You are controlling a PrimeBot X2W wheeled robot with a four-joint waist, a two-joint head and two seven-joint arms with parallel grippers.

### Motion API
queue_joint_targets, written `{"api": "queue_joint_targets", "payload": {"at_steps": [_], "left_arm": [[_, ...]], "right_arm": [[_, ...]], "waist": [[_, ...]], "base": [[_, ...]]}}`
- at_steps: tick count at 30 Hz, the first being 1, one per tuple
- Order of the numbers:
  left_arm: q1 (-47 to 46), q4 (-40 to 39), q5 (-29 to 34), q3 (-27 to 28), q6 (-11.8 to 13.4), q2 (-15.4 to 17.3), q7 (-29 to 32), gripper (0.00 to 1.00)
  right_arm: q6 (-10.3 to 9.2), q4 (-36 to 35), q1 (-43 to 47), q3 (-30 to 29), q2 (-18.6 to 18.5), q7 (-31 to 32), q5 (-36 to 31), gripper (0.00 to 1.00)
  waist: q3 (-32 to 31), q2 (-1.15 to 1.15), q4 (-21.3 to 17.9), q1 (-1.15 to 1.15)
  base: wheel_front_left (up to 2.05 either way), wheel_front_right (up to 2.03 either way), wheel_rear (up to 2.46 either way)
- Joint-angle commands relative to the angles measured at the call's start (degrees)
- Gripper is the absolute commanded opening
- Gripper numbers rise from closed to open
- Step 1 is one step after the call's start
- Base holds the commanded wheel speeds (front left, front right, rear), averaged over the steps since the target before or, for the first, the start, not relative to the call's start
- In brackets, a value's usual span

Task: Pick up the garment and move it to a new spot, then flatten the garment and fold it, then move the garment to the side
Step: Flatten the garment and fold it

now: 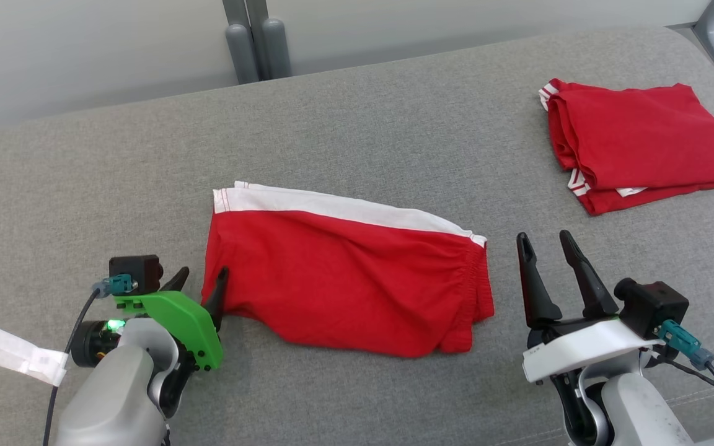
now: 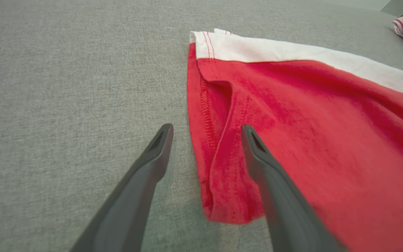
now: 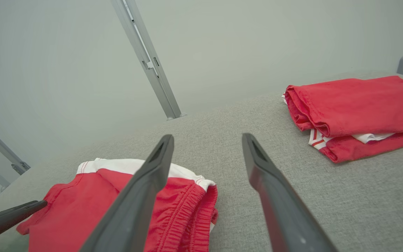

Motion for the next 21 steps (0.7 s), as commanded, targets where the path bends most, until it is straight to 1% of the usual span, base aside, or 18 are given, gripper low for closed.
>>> {"api": "queue_joint_targets", "payload": {"at_steps": [1,9,13,14,15,16,21], "left_arm": [[0.8,-0.2,-0.9,0.1,0.2,0.2,0.6,1.0],[2.0,0.2,-2.5,0.1,0.2,-0.1,3.1,1.0],[2.4,1.9,-3.3,-0.2,0.7,-0.3,4.6,1.0],[2.5,1.7,-3.1,-0.5,0.7,-0.4,4.2,0.74],[2.5,1.4,-3.0,-0.6,0.6,-0.6,3.8,0.02],[2.6,1.2,-3.2,-0.8,0.5,-0.7,3.5,0.0],[3.0,-0.3,-3.5,-1.2,0.3,-0.6,1.8,0.0]], "right_arm": [[-0.03,-0.2,0.9,0.2,-0.1,-0.2,-0.1,1.0],[-0.03,-0.5,0.9,0.6,-0.1,-0.2,-0.2,1.0],[-0.03,-0.6,0.8,0.8,-0.1,-0.2,-0.2,1.0],[-0.03,-0.7,0.9,0.8,-0.1,-0.2,-0.2,1.0],[-0.03,-0.7,1.0,0.7,-0.1,-0.2,-0.2,1.0],[-0.03,-0.7,1.0,0.6,-0.1,-0.2,-0.3,1.0],[-0.03,-0.9,1.4,-0.1,-0.1,-0.2,-0.5,1.0]], "waist": [[-0.1,0.0,-0.1,0.0],[0.6,0.0,-2.0,0.0],[0.7,0.0,-3.3,0.0],[0.7,0.0,-3.4,0.0],[0.7,0.0,-3.4,0.0],[0.6,0.0,-3.4,0.0],[0.1,0.0,-2.6,0.0]], "base": [[0.0,0.0,0.0],[0.0,0.0,0.0],[0.0,0.0,0.0],[0.0,0.0,0.0],[0.0,0.0,0.0],[0.0,0.0,0.0],[0.0,0.0,0.0]]}}
